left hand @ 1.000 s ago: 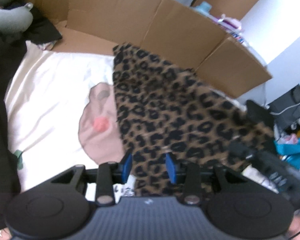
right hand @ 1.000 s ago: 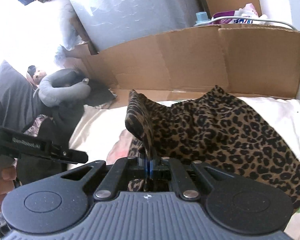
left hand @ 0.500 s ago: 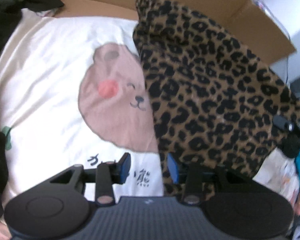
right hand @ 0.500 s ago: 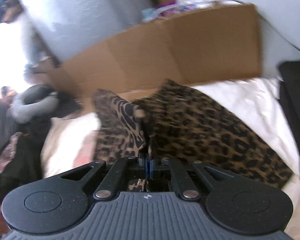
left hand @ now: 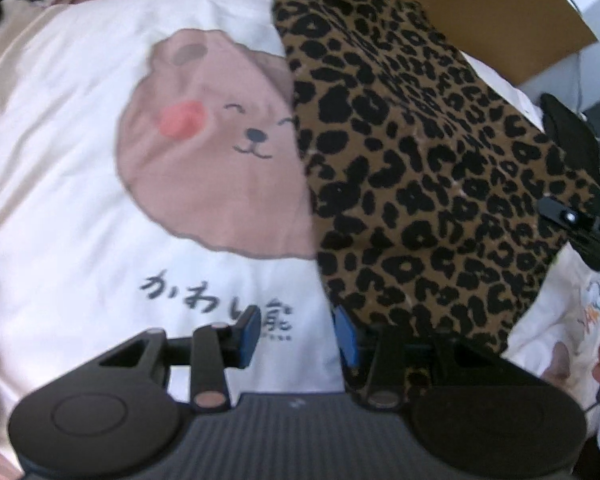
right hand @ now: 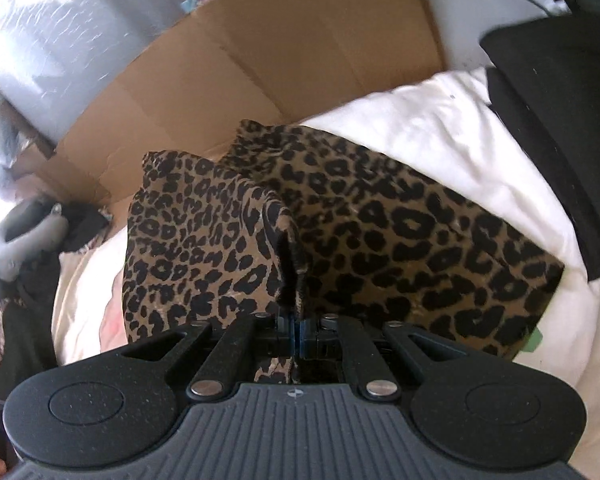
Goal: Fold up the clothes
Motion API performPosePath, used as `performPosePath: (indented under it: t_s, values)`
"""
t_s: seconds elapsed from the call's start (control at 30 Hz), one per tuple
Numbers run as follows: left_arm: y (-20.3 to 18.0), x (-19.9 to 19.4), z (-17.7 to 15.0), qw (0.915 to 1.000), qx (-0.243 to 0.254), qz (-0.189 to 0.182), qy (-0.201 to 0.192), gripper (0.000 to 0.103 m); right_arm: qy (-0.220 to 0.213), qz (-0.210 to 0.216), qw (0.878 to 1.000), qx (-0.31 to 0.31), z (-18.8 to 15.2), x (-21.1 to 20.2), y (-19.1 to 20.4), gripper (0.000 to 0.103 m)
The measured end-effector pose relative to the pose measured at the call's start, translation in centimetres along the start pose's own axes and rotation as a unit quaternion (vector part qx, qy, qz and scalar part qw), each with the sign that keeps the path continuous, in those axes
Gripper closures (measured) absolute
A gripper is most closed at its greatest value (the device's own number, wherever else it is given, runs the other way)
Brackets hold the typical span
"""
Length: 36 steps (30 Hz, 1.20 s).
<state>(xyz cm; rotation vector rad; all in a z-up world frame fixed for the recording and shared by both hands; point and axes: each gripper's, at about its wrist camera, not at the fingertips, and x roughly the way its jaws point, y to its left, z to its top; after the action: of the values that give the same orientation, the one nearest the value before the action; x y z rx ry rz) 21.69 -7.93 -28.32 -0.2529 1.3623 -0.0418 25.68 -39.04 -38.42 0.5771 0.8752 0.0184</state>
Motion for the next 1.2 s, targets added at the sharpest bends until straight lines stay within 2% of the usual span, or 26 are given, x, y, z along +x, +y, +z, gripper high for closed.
performPosePath:
  t_s: [0.43, 0.67, 0.8, 0.93, 1.13, 1.2]
  values:
    - [0.2, 2.6, -1.4, 0.9972, 0.015, -0.062, 0.040, 0.058, -0.037, -0.035, 0.998, 0.021, 1.5, -1.5, -3.6, 0.103]
    - [0.1, 3.1, -2.0, 0.9931, 0.001, -0.101, 0.059, 0.056, -0.040, -0.028, 0.998, 0.046, 1.1, -1.8, -5.9, 0.103]
    - [-0.4, 2.9, -2.0, 0.9927, 0.004, -0.103, 0.063, 0.055, -0.043, -0.025, 0.996, 0.072, 0.7, -2.2, -7.3, 0.103]
    - [0.2, 2.5, -1.9, 0.9919, 0.002, -0.107, 0.068, 0.055, -0.044, -0.002, 0.991, 0.123, -0.2, -2.3, -9.4, 0.103]
    - [0.1, 2.0, -1.7, 0.9922, 0.021, -0.100, 0.071, 0.055, -0.057, 0.017, 0.984, 0.167, -0.9, -2.8, -11.0, 0.103]
    - [0.1, 1.9, -1.6, 0.9924, 0.027, -0.096, 0.071, 0.055, -0.058, 0.009, 0.983, 0.175, -0.9, -3.0, -11.4, 0.103]
